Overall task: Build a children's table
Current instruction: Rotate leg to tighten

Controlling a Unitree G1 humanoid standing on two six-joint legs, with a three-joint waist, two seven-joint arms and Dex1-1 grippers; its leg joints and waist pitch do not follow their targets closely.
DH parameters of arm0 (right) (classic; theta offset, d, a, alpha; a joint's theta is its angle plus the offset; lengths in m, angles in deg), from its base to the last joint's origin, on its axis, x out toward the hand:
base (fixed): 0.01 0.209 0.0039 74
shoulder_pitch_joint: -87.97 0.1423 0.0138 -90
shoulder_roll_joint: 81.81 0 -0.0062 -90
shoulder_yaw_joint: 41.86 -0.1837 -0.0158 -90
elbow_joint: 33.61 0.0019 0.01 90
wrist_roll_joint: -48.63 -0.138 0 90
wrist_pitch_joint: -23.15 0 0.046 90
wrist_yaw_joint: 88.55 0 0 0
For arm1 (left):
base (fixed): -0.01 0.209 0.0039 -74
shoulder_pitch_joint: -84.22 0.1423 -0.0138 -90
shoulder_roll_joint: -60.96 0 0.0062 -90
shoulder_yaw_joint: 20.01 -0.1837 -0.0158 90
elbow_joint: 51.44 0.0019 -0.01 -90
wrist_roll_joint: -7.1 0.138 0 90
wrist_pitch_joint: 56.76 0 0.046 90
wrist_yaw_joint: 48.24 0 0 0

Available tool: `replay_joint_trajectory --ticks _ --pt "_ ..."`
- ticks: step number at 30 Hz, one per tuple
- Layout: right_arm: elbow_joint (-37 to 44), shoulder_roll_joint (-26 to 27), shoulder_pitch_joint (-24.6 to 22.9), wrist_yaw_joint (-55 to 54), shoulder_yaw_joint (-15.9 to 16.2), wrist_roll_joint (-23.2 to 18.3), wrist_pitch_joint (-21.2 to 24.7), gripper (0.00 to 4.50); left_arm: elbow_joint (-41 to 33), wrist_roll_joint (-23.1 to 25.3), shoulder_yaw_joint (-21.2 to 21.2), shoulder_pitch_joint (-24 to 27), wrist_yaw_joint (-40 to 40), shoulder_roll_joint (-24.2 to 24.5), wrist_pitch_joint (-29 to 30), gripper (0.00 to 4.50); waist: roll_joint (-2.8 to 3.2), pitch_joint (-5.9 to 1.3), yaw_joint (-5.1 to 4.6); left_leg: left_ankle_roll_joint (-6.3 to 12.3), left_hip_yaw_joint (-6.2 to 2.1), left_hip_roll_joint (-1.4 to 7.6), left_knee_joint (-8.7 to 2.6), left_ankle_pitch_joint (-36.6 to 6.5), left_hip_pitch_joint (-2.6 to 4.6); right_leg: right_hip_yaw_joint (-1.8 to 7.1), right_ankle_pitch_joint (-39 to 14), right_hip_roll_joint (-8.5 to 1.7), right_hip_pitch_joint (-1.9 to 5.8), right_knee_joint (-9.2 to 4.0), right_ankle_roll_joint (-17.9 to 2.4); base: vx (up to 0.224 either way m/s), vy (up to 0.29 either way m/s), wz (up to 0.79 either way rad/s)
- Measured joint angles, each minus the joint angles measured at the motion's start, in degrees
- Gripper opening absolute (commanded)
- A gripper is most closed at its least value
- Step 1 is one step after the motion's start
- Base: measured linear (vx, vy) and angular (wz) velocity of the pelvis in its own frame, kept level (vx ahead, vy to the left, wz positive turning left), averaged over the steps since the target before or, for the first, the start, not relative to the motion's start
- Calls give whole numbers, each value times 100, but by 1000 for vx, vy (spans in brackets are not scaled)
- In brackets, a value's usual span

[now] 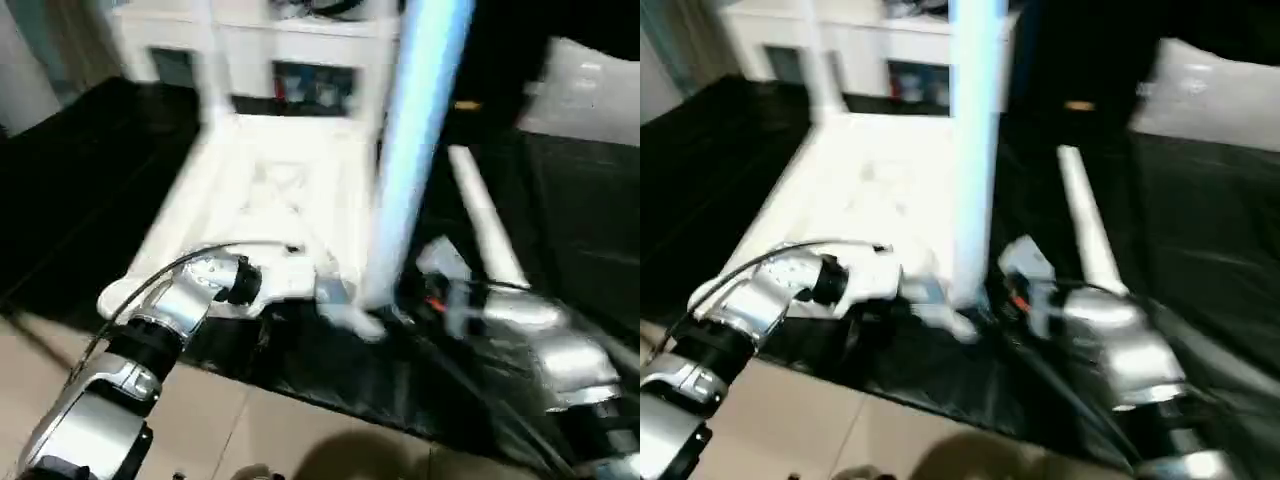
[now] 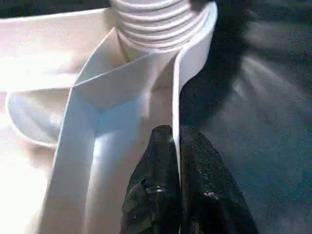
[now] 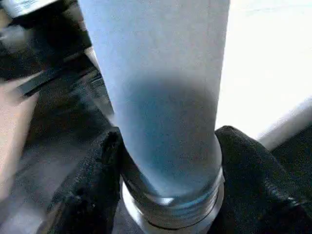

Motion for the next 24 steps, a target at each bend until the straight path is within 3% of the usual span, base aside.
replay_joint_trajectory --ticks 6,11,12,19,24 --pt "-347 929 294 -1977 -533 293 299 263 -196 55 291 58 1410 -763 1173 0 -5 3 -247 -8 0 0 -1 12 6 0 12 2 -7 -6 2 0 0 0" --pt "-649 1275 615 -2845 -693 512 309 263 -211 216 401 23 2207 -1214 1526 0 -3 2 -248 -7 -3 -1 -14 11 0 -1 31 5 -9 -14 -22 0 0 0" --pt "-652 1279 607 -2850 -695 511 251 319 -227 218 398 22 2216 -1215 1529 0 -3 2 -241 -7 -3 -2 -22 11 -2 -2 35 5 -10 -21 -28 0 0 0" --pt "-586 1339 466 -2779 -722 483 -21 371 -329 220 337 23 2210 -1095 1529 0 -1 3 -217 1 -4 -1 -37 15 -25 -6 36 7 -38 -25 -30 0 0 0" --pt "-300 1049 191 -2162 -666 260 -38 412 -328 197 335 41 2007 -893 1358 0 5 7 -212 -3 -4 0 -37 12 -26 -7 36 7 -38 -26 -30 0 0 0"
